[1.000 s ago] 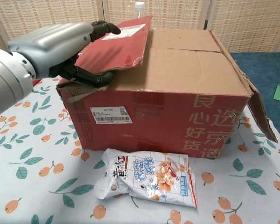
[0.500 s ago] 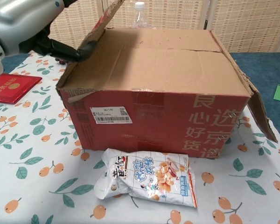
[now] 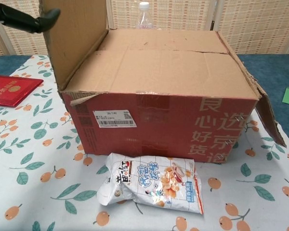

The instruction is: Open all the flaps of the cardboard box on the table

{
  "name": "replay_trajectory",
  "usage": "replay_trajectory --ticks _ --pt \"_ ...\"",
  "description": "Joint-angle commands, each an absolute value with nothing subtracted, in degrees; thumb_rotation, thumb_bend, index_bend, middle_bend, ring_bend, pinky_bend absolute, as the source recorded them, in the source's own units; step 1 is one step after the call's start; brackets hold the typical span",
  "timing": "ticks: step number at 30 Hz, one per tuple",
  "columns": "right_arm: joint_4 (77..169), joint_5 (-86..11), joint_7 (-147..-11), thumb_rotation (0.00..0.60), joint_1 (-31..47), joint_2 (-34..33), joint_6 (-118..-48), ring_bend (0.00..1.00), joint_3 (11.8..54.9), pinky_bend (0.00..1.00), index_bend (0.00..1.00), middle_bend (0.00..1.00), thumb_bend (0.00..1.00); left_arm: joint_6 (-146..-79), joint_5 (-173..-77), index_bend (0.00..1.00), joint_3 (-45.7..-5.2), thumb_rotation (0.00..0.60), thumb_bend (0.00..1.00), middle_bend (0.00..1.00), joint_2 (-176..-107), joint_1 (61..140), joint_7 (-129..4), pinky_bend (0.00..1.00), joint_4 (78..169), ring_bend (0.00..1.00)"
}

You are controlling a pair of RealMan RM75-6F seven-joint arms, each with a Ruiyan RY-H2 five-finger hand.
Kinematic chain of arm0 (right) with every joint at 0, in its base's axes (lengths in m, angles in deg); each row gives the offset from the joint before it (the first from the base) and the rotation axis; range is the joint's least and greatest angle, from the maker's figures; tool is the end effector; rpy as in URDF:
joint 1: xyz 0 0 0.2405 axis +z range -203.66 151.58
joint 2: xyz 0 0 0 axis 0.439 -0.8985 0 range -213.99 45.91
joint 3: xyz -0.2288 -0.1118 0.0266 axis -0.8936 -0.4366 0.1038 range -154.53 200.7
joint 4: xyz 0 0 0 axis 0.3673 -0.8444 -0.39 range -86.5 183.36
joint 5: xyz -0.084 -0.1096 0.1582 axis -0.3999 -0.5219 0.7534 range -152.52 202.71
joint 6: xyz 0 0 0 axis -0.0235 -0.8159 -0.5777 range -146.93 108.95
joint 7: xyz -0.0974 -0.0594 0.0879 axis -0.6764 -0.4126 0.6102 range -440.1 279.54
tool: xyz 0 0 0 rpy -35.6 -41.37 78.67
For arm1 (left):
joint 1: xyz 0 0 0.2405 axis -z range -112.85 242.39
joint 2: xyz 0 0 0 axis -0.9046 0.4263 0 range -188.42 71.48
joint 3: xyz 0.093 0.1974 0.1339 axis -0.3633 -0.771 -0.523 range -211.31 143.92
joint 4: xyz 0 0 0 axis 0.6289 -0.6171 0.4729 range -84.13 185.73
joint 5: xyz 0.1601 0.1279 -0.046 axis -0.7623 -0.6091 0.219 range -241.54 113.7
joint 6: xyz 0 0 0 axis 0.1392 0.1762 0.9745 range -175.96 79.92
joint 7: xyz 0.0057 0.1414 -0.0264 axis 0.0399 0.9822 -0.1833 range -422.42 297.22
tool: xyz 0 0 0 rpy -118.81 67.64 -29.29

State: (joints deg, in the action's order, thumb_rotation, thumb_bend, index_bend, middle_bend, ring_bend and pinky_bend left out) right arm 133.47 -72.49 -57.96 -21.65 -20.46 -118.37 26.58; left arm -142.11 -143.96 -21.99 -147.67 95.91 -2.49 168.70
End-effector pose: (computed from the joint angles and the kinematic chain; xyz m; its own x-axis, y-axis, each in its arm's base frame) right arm -0.2939 -0.1750 0.1934 0.1210 0.1663 0.9786 -0.9476 -0.2744 0.1638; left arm -0.0683 0.2477 0.0875 0.4313 -0.3288 0.8402 0.8346 -0.2081 -0.5100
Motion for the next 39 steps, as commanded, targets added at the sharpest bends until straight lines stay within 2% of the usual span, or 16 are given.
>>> replay_trajectory --ticks 1,11,20,25,27,34,39 --pt "133.6 -72.4 -58.2 0.600 -21.6 -20.4 -118.1 0.00 26.6 0.00 0.00 0.00 0.42 -142.9 -144.4 0.00 -21.4 0.411 0.46 0.00 -146.5 94.9 -3.3 0.00 169.1 0.00" --pt "133.9 -72.3 -59.6 0.600 -21.3 -20.3 -117.4 0.00 26.6 0.00 0.00 0.00 0.42 -145.4 -140.9 0.00 -20.1 0.413 0.46 0.00 -141.2 89.7 -9.7 0.00 167.0 0.00" --pt "135.4 -74.2 -64.1 0.600 -19.5 -20.2 -114.7 0.00 26.2 0.00 0.00 0.00 0.42 -142.2 -137.6 0.00 -23.4 0.414 0.46 0.00 -133.7 83.8 -24.3 0.00 164.2 0.00" --pt "142.4 -73.8 -69.8 0.600 -14.5 -23.8 -106.1 0.00 27.3 0.00 0.00 0.00 0.42 -138.9 -139.8 0.00 -26.4 0.411 0.46 0.00 -130.0 82.4 -30.1 0.00 162.9 0.00" --pt "146.5 -71.3 -72.8 0.600 -11.0 -25.8 -100.0 0.00 28.9 0.00 0.00 0.00 0.42 -139.0 -142.1 0.00 -27.7 0.412 0.46 0.00 -129.2 81.6 -31.9 0.00 161.0 0.00" --pt "152.5 -62.0 -81.8 0.600 -1.2 -26.3 -85.8 0.00 34.7 0.00 0.00 0.00 0.42 -139.1 -144.6 0.00 -28.9 0.416 0.46 0.00 -127.5 79.3 -39.5 0.00 157.2 0.00" --pt "154.5 -54.8 -85.3 0.600 4.6 -25.5 -77.3 0.00 37.2 0.00 0.00 0.00 0.42 -138.9 -145.2 0.00 -28.9 0.418 0.46 0.00 -127.4 78.4 -43.4 0.00 153.5 0.00"
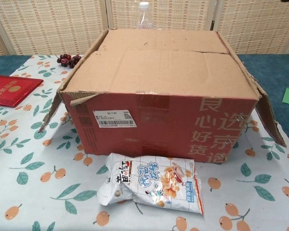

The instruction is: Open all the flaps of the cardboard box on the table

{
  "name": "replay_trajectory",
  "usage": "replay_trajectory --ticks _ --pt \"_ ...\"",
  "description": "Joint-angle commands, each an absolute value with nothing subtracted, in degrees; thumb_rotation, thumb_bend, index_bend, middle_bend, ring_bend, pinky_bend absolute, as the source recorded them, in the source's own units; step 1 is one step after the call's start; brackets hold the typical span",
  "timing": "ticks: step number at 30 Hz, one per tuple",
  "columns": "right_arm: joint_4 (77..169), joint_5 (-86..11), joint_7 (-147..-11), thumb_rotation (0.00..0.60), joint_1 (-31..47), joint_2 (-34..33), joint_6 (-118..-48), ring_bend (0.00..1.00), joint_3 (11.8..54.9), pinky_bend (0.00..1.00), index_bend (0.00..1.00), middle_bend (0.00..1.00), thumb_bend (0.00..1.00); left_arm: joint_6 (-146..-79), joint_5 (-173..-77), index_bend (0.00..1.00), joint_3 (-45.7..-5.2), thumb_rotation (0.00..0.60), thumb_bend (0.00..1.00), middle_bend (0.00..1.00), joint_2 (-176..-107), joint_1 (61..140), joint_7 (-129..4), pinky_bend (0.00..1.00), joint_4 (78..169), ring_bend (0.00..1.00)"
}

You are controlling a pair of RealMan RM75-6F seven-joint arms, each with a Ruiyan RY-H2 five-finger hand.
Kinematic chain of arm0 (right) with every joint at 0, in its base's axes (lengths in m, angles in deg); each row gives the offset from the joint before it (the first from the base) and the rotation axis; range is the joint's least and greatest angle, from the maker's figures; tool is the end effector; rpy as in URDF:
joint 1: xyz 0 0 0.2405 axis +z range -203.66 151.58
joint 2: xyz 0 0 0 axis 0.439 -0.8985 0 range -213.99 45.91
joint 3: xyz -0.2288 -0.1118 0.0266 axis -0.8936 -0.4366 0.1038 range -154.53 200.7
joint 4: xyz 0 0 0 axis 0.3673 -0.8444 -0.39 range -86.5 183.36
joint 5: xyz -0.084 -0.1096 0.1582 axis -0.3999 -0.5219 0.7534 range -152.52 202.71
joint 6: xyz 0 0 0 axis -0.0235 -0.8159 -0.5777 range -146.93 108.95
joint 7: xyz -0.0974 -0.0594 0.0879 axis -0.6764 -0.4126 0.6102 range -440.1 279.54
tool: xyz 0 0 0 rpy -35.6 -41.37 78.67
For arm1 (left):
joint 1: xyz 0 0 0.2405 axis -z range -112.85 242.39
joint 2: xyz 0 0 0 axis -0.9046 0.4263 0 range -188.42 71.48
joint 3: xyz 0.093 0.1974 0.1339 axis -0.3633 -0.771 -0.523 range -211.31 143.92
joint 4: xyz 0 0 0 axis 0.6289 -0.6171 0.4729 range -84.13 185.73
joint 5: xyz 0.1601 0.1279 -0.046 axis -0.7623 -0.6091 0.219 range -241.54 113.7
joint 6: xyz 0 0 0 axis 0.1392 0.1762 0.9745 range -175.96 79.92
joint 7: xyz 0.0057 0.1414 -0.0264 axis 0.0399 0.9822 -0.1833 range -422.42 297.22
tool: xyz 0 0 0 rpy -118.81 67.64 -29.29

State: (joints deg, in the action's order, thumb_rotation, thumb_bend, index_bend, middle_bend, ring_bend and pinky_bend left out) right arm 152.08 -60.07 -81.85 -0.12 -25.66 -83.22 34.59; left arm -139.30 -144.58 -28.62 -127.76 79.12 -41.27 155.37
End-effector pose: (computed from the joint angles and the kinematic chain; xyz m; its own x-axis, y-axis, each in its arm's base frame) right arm -0.1877 -0.2914 0.1453 0.3849 -0.0938 0.9182 -0.8636 -0.3877 0.3224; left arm -0.2317 0.2242 0.1404 0.4329 -0.1619 0.8868 0.8934 -0.0539 -0.4460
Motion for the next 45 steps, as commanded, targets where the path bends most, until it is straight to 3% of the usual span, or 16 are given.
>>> replay_trajectory --ticks 1,8,19,45 --pt "154.6 -53.4 -86.0 0.600 5.7 -25.3 -75.9 0.00 37.5 0.00 0.00 0.00 0.42 -138.4 -145.0 0.00 -29.0 0.417 0.46 0.00 -127.1 78.3 -44.3 0.00 153.1 0.00" --pt "152.6 -44.1 -95.0 0.600 12.9 -22.3 -69.8 0.00 39.4 0.00 0.00 0.00 0.42 -137.9 -145.3 0.00 -28.1 0.414 0.46 0.00 -126.7 77.6 -50.1 0.00 149.3 0.00" --pt "147.4 -36.2 -106.8 0.600 20.2 -15.9 -69.5 0.00 38.7 0.00 0.00 0.00 0.42 -138.3 -146.0 0.00 -27.4 0.416 0.46 0.00 -127.2 76.1 -57.6 0.00 145.3 0.00" --pt "134.9 -31.0 -107.1 0.600 28.5 -7.5 -66.8 0.00 38.0 0.00 0.00 0.00 0.42 -137.6 -146.8 0.00 -26.6 0.415 0.46 0.00 -126.1 74.5 -61.2 0.00 144.5 0.00"
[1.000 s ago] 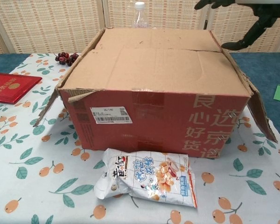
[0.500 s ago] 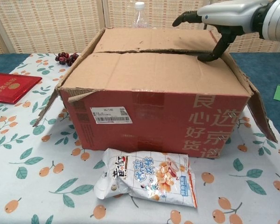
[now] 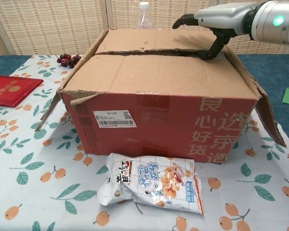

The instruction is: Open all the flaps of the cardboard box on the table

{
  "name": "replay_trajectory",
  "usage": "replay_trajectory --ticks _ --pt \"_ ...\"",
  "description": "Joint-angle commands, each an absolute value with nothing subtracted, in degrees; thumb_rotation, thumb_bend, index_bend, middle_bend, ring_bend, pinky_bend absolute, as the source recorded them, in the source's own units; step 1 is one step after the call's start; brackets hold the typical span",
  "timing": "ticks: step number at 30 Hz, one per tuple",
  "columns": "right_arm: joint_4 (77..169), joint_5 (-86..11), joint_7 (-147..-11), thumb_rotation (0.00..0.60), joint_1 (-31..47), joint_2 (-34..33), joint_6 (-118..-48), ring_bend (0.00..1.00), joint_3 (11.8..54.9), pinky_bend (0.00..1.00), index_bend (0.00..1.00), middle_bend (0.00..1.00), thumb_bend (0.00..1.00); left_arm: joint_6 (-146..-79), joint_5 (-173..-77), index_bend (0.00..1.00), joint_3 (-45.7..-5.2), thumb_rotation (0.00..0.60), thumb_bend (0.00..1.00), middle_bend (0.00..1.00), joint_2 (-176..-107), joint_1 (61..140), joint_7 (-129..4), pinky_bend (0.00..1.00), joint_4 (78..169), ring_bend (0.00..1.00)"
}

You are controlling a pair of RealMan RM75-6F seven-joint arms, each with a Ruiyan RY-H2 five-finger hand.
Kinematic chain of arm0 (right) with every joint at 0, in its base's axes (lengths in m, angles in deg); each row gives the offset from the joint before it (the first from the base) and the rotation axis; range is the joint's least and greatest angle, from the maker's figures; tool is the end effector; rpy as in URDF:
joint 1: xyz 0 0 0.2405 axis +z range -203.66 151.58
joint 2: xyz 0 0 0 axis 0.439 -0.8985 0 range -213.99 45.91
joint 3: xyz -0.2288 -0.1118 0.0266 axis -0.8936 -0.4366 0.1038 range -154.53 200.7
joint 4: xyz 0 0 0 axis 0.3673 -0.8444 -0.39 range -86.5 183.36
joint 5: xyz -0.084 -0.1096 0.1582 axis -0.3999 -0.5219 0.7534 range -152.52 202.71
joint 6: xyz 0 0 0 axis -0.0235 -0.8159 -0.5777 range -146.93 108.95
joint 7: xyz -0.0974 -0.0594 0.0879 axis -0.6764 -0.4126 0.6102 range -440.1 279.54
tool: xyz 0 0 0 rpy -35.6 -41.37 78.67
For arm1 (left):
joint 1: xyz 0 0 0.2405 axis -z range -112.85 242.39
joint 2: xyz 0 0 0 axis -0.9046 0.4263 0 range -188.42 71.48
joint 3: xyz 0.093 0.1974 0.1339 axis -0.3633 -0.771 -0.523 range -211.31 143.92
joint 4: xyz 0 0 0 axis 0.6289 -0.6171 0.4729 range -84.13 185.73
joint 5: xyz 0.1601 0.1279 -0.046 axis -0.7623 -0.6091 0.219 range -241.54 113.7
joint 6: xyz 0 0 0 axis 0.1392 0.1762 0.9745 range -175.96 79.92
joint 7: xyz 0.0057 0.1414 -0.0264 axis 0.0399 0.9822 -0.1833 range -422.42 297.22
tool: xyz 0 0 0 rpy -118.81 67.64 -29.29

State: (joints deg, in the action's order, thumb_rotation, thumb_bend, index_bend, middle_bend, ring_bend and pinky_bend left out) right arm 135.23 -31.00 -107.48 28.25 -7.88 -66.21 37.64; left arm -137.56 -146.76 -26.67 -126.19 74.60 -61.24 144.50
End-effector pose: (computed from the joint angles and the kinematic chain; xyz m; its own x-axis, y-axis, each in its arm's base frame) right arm -0.0952 -0.4089 0.0556 0.6209 -0.1110 0.7760 -0.7275 -0.4505 0.5176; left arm -0.2807 0.2189 0.1607 0.3135 -0.1674 0.9347 0.9448 -0.0435 -0.3247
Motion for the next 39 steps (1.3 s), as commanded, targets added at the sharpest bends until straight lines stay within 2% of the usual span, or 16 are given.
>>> replay_trajectory --ticks 1,9,19,31,39 --pt "135.0 -31.4 -106.4 0.600 28.5 -7.4 -67.3 0.00 38.2 0.00 0.00 0.00 0.42 -137.7 -146.8 0.00 -26.6 0.416 0.46 0.00 -126.1 74.4 -61.2 0.00 144.4 0.00" --pt "139.1 -34.4 -103.2 0.600 27.5 -10.4 -72.0 0.00 40.6 0.00 0.00 0.00 0.42 -138.1 -146.6 0.00 -26.5 0.416 0.46 0.00 -126.7 73.6 -62.4 0.00 143.3 0.00" --pt "139.2 -31.1 -102.6 0.600 29.7 -12.7 -72.9 0.00 44.9 0.00 0.00 0.00 0.42 -137.2 -145.4 0.00 -25.8 0.415 0.46 0.00 -127.2 73.3 -65.3 0.00 141.6 0.00" --pt "122.9 -25.3 -100.8 0.600 37.6 -6.5 -68.1 0.00 48.5 0.00 0.00 0.00 0.42 -134.3 -142.5 0.00 -24.9 0.415 0.46 0.00 -124.9 73.2 -68.1 0.00 141.6 0.00" --pt "107.0 -24.3 -99.3 0.600 42.9 -0.7 -64.0 0.00 49.0 0.00 0.00 0.00 0.42 -132.3 -140.1 0.00 -23.6 0.412 0.46 0.00 -124.1 73.3 -72.1 0.00 139.8 0.00"
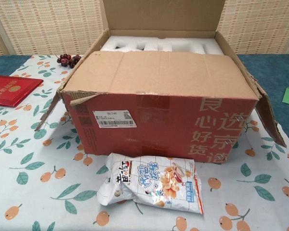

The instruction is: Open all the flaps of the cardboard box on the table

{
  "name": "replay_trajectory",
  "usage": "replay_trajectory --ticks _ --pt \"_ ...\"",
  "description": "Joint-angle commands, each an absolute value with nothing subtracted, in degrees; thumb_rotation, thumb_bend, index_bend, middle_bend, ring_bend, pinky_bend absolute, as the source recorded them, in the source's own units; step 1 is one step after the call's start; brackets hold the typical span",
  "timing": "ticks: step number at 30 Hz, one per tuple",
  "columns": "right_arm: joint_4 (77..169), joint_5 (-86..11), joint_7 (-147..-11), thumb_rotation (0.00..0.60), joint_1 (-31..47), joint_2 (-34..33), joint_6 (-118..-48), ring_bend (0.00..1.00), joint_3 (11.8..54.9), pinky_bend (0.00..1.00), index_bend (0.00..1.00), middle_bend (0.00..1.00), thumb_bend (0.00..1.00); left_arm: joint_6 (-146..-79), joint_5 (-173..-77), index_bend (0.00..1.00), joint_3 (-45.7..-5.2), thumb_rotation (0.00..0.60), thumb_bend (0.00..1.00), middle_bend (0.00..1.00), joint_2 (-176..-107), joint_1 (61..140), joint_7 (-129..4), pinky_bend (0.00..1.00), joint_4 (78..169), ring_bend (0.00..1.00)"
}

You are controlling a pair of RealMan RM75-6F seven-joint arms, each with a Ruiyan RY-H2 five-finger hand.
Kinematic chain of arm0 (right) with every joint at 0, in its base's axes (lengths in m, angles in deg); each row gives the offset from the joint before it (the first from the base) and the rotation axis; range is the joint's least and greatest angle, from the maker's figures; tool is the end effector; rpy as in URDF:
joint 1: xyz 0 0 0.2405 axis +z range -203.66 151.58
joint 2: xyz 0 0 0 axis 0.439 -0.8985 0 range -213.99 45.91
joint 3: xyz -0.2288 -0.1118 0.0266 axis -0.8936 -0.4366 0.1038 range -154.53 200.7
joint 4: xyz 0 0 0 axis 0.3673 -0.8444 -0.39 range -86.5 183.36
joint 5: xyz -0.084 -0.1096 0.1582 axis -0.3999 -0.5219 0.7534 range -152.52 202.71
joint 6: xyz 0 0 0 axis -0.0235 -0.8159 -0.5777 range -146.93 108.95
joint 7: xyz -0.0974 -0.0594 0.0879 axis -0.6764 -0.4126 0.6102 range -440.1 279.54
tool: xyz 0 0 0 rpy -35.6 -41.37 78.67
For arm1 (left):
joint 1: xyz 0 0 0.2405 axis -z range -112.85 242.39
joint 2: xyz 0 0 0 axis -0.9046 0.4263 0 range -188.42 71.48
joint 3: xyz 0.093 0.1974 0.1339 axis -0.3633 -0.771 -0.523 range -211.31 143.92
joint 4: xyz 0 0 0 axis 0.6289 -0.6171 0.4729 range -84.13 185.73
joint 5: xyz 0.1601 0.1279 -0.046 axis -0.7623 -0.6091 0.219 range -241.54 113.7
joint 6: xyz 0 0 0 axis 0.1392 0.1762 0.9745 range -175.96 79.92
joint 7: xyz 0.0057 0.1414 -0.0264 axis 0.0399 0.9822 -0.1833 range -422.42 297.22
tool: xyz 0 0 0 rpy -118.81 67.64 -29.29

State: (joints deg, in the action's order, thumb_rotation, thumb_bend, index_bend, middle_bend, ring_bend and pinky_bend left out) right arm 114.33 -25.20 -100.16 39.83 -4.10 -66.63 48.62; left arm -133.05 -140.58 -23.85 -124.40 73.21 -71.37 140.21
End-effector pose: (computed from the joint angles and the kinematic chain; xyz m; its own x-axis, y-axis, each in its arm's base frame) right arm -0.0255 -0.5039 0.1284 0.4357 0.1477 0.8879 -0.8332 -0.3068 0.4600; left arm -0.3161 0.2243 0.1812 0.2348 -0.1574 0.9592 0.9715 0.0712 -0.2261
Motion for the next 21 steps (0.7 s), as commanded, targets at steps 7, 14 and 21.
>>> replay_trajectory --ticks 7,14,21 --pt "92.3 -24.7 -97.5 0.600 46.5 5.2 -60.0 0.00 48.3 0.00 0.00 0.00 0.42 -130.6 -139.3 0.00 -23.4 0.418 0.46 0.00 -123.6 73.4 -74.4 0.00 138.8 0.00" --pt "100.2 -28.6 -90.9 0.600 43.4 1.4 -60.3 0.00 47.8 0.00 0.00 0.00 0.42 -130.5 -139.4 0.00 -23.6 0.416 0.46 0.00 -123.6 73.3 -73.6 0.00 138.6 0.00" --pt "129.0 -30.6 -92.7 0.600 33.4 -12.6 -67.8 0.00 45.2 0.00 0.00 0.00 0.42 -131.0 -141.4 0.00 -24.4 0.416 0.46 0.00 -123.6 73.3 -71.8 0.00 139.4 0.00"
